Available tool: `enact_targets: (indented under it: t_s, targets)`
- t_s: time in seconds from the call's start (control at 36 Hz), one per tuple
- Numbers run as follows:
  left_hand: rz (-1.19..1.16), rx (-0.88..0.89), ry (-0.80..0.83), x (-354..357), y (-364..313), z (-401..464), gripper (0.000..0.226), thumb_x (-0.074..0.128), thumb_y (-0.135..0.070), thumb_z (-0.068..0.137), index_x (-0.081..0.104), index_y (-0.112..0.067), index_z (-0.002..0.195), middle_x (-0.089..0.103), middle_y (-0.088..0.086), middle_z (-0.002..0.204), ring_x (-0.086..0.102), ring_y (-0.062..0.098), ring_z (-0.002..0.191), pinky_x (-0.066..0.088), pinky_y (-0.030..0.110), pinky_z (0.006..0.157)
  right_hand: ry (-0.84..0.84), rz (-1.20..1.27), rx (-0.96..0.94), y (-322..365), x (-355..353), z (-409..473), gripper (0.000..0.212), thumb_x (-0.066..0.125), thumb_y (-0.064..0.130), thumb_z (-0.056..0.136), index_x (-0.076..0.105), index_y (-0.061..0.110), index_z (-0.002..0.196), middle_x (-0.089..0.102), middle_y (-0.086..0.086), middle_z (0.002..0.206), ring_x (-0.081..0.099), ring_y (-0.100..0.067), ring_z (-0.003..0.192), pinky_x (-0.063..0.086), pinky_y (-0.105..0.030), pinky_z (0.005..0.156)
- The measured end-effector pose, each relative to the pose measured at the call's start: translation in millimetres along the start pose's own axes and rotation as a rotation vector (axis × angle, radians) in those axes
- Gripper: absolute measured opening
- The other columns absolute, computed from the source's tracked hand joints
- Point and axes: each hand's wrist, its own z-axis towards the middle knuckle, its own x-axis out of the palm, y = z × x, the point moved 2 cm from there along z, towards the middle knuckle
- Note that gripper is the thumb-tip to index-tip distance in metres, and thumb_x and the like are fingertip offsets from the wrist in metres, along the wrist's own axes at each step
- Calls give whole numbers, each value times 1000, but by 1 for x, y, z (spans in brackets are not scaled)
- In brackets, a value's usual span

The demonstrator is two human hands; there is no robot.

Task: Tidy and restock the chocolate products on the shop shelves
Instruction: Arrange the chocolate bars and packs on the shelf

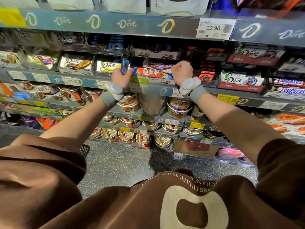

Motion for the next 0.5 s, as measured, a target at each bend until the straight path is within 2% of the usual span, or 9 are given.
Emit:
enact_targets:
  t_s: [0.06, 0.11, 0.19, 0.28, 0.33, 0.42, 0.5]
  targets:
    - [-6, -11, 0, -1, 1, 1, 27, 60, -28, 91, 56, -9, 72, 57, 10, 75, 52, 21, 73, 44, 34, 68, -8, 121, -5, 0, 0, -2, 17, 55, 10, 90, 60, 2, 75, 56, -6, 72, 54, -19, 75, 46, -35, 73]
    - [-9, -35, -6, -1, 3, 2, 30, 60, -28, 90, 51, -13, 66, 55, 8, 70, 52, 21, 73, 45, 34, 69, -9, 225, 14, -3, 1, -3, 17, 57, 10, 88, 52, 10, 72, 57, -5, 78, 61, -19, 75, 47, -34, 68]
    - [-42, -77, 3, -3, 9, 3, 35, 62, -28, 89, 45, -17, 60, 49, 3, 60, 49, 23, 68, 42, 36, 65, 37, 509, 136, -9, 3, -6, 28, 55, 3, 88, 43, 12, 65, 58, -10, 74, 72, -24, 70, 58, -35, 56]
    - [-72, -98, 42, -6, 23, 7, 33, 64, -35, 82, 55, -7, 69, 52, 9, 64, 49, 22, 61, 41, 34, 61, 95, 708, 194, -7, 2, -12, 19, 53, -1, 89, 43, 8, 75, 56, -22, 91, 72, -22, 62, 57, -28, 53]
    - [-103, -99, 71, -7, 24, 6, 28, 63, -30, 84, 54, -7, 70, 51, 8, 61, 45, 18, 47, 39, 29, 54, 69, 747, 206, -9, 0, -12, 17, 52, -4, 89, 40, 8, 86, 51, -24, 99, 70, -19, 56, 56, -26, 51]
    - [-171, -114, 118, -9, 21, -1, 20, 56, -10, 87, 49, -13, 69, 47, 1, 50, 38, 10, 33, 33, 20, 40, 49, 702, 191, -12, -1, -14, 21, 48, -6, 90, 38, 9, 102, 56, -25, 92, 67, -17, 52, 56, -29, 51]
    - [-340, -197, 181, -11, 22, -9, 19, 44, 7, 83, 54, -6, 74, 47, -5, 40, 36, 10, 32, 28, 17, 36, 54, 611, 128, -12, -2, -18, 19, 43, -7, 90, 55, 4, 100, 60, -20, 94, 64, -11, 50, 53, -29, 52]
